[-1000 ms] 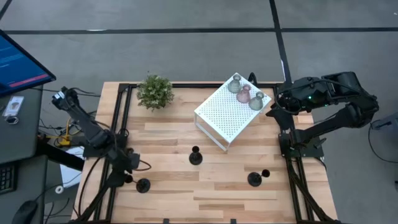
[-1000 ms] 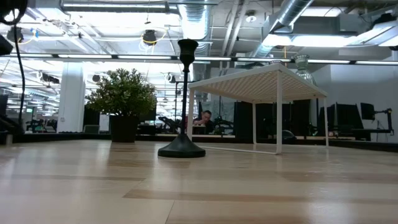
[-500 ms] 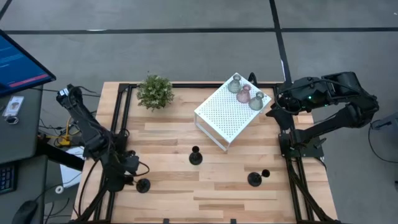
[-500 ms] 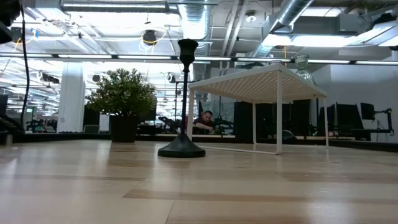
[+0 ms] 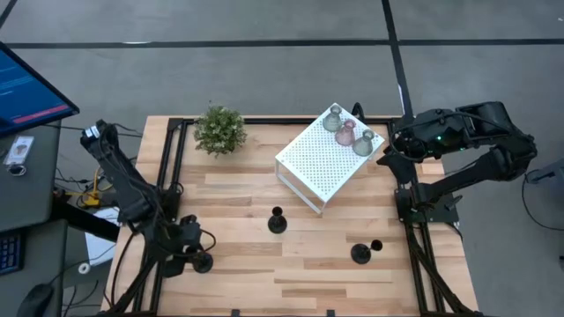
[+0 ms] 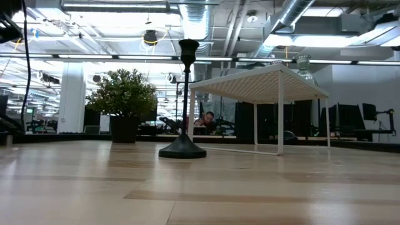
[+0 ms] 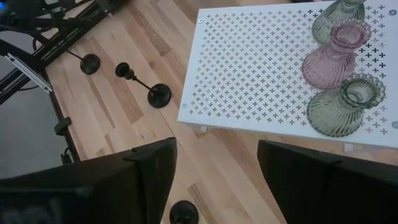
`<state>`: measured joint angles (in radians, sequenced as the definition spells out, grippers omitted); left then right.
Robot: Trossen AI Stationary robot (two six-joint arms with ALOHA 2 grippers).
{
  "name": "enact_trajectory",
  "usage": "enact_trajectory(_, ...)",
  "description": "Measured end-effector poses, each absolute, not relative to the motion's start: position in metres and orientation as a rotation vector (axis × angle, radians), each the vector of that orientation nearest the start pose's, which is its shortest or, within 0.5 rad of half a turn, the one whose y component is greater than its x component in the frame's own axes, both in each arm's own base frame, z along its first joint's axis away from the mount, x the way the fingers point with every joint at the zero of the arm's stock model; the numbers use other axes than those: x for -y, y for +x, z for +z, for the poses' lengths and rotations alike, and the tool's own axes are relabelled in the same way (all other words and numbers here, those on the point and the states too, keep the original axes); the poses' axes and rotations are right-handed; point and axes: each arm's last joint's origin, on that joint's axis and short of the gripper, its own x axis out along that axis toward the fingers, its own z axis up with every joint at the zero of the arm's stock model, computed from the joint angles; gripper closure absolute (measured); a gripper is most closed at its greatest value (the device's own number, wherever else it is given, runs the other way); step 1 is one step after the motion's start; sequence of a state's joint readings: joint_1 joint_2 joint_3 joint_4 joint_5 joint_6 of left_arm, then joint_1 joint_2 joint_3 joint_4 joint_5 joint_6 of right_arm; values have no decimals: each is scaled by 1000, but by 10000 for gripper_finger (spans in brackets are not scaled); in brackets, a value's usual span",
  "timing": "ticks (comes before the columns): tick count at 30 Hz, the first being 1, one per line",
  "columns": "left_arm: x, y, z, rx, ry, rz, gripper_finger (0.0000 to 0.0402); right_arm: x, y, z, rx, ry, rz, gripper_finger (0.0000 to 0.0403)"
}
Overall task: Pick & Place candle stick holders
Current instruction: Put the bottom left black candle holder on the shelf
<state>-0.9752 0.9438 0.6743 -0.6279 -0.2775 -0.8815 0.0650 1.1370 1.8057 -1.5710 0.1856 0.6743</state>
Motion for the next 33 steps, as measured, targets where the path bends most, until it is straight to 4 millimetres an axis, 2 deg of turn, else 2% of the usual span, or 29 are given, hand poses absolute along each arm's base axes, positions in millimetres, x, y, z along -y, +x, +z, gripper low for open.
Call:
enact_trajectory(3,144,107,233,-944,-264,-259,238,-3,124,467,-818,515,-407,186)
enact_trajectory(8,145,107,232,-968,-285,-270,359,-3,124,467,-817,515,-406,186)
enact_trajectory(10,145,106,233,-980,-316,-281,382,-3,124,467,-817,514,-406,186)
enact_trajectory(16,141,107,238,-910,-353,-208,390,-3,124,467,-818,512,-405,186)
enact_trajectory(20,141,111,249,-836,-399,-149,390,-3,124,467,-818,511,-406,186)
enact_trajectory(25,133,124,280,-632,-451,-12,390,-3,124,467,-818,511,-406,186)
enact_trajectory(33,108,149,344,-303,-388,168,390,-3,124,467,-816,510,-408,186)
